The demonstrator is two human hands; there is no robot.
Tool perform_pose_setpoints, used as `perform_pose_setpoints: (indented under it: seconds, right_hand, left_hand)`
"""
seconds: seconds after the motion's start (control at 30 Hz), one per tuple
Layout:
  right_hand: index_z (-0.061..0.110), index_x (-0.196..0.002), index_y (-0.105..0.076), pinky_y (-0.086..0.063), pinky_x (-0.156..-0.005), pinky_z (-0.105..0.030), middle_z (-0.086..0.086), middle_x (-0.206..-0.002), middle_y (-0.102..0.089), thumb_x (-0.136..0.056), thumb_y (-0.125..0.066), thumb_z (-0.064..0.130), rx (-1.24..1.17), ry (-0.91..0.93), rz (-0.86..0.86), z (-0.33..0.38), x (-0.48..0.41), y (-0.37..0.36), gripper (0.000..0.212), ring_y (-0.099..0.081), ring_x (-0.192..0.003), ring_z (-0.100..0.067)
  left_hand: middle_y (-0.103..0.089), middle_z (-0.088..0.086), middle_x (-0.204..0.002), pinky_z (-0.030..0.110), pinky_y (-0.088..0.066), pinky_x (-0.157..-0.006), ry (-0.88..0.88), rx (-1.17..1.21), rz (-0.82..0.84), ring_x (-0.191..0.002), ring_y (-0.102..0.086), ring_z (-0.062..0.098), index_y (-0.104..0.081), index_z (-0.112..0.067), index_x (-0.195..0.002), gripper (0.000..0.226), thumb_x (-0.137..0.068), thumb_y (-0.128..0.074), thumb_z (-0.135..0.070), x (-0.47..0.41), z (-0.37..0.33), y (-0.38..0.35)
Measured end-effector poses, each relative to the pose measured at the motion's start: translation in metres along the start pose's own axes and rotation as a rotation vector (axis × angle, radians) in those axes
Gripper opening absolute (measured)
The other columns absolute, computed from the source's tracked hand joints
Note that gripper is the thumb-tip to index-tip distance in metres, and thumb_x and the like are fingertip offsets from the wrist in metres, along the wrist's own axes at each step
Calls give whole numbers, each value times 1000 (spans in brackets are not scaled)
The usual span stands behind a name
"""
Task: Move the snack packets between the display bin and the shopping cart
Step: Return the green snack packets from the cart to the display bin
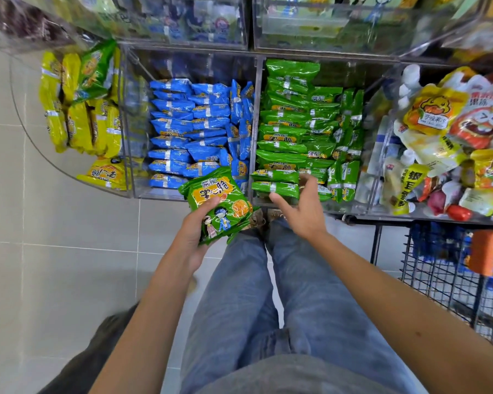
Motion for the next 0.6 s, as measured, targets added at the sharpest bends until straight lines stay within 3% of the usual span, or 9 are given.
perform_pose_setpoints:
  seconds: [0.07,0.17,0.27,0.33,0.37,0.43,0.5,0.6]
  right_hand:
    - [8,-138,-31,-37,-87,-29,-11,-132,-49,-77,-66,55,-66,-68,-5,-1,-3,0,85,-49,-118,-26]
    - [4,-143,-30,-40,-91,-35,-19,-133,-53,-80,-63,53,1,-77,59,2,-7,2,87,-52,-117,-33]
    - [-1,-145,-22,-43,-80,-35,-22,-110,-64,-82,-59,55,105,-89,149,7,-10,5,92,-57,-104,-34]
    - [-2,-145,-17,-40,-67,-32,-8,-84,-62,-82,-58,55,107,-114,247,11,-11,7,95,-57,-88,-27]
    - [-2,-145,-17,-37,-64,-28,-1,-82,-59,-82,-60,54,98,-116,288,13,-11,9,95,-55,-87,-24]
    - [0,-145,-18,-34,-72,-21,-4,-112,-61,-79,-66,50,62,-134,341,14,-12,14,96,-54,-106,-28]
    - [6,-146,-19,-34,-85,-24,-10,-139,-46,-75,-71,48,-44,-211,344,14,-8,22,97,-44,-126,-28]
    - [8,-144,-27,-36,-102,-34,-9,-143,-43,-83,-66,41,-119,-185,137,20,0,40,80,-41,-130,-27]
  left_hand:
    - [-76,0,-81,26,-58,-62,3,13,4,-71,-72,13,-63,-18,-97,23,-75,-67,-26,0,1,-1]
    - [-76,0,-83,25,-59,-63,4,13,7,-73,-72,13,-63,-17,-98,27,-73,-67,-26,2,1,-4]
    - [-76,0,-83,25,-58,-61,-1,-9,13,-72,-72,13,-64,-17,-98,29,-70,-67,-27,2,0,-8]
    - [-76,-1,-82,23,-57,-58,1,-24,12,-71,-72,12,-64,-18,-97,21,-78,-65,-25,3,-1,-10]
    - [-76,-1,-81,22,-56,-57,2,-34,10,-71,-72,12,-64,-18,-96,17,-81,-65,-24,3,-3,-12]
    - [-75,-2,-79,21,-56,-55,-1,-51,10,-69,-72,11,-64,-19,-94,13,-82,-64,-24,3,-6,-17]
    - [-75,-2,-80,20,-55,-54,-7,-81,21,-69,-72,11,-65,-19,-94,20,-76,-68,-27,6,-10,-23]
    - [-75,0,-97,23,-55,-66,-38,-180,-2,-85,-71,14,-63,-20,-110,56,-59,-73,-38,9,-17,-31]
Point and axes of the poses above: each hand's wrist, its own x-axis away from the middle knuckle, its own y-axis out of the back of the hand, z = x × y, the point moved 3 cm from there along -x, towards the middle knuckle
